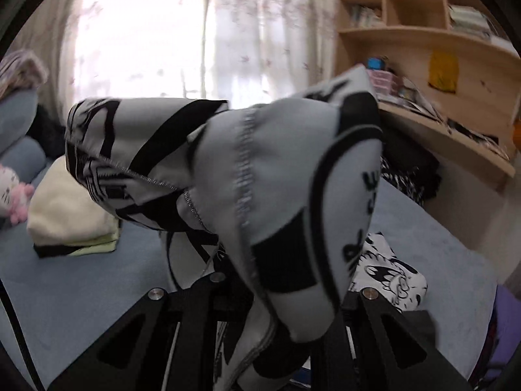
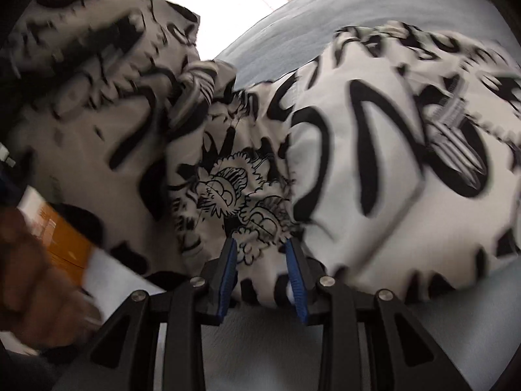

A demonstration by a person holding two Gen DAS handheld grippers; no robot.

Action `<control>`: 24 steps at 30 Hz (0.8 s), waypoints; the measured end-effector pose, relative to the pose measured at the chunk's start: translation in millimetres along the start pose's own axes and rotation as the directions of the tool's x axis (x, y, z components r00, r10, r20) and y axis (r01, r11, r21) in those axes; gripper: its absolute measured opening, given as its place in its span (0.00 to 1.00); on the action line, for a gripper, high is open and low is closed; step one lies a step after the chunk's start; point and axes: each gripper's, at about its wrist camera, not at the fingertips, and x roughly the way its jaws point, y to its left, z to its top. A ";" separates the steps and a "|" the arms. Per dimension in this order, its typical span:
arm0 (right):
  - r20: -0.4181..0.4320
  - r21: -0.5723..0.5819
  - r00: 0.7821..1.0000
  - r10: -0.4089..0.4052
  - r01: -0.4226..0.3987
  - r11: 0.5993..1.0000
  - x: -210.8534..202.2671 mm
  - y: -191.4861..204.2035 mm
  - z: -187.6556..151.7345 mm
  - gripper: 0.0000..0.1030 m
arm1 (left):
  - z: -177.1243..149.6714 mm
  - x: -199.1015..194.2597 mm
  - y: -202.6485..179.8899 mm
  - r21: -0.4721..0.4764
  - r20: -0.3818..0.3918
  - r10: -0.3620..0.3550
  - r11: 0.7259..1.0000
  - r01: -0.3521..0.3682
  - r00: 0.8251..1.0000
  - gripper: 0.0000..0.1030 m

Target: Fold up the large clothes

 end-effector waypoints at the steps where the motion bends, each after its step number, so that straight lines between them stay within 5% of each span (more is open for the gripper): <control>1: 0.014 0.019 1.000 -0.002 0.002 1.000 -10.1 -7.3 -0.4 0.30 | 0.5 3.3 -4.9 0.012 -0.003 -0.006 1.000 0.006 1.000 0.11; 8: 0.167 0.145 0.966 -0.199 0.176 0.974 -96.4 -76.3 -7.4 0.31 | -1.4 33.8 -68.1 0.118 -0.026 -0.091 0.989 0.094 0.995 0.11; 14: 0.254 0.306 0.923 -0.290 0.208 0.929 -156.1 -130.5 -19.0 0.31 | -23.9 66.7 -158.7 0.250 -0.117 -0.180 0.946 0.204 0.977 0.11; 20: 0.270 0.357 0.908 -0.320 0.214 0.909 -177.3 -149.3 -25.8 0.31 | -89.7 122.9 -206.9 0.401 -0.303 -0.058 0.898 0.182 0.951 0.12; 24: 0.267 0.333 0.908 -0.322 0.227 0.915 -172.4 -145.6 -22.8 0.31 | -95.6 120.8 -204.5 0.394 -0.297 -0.062 0.901 0.181 0.953 0.12</control>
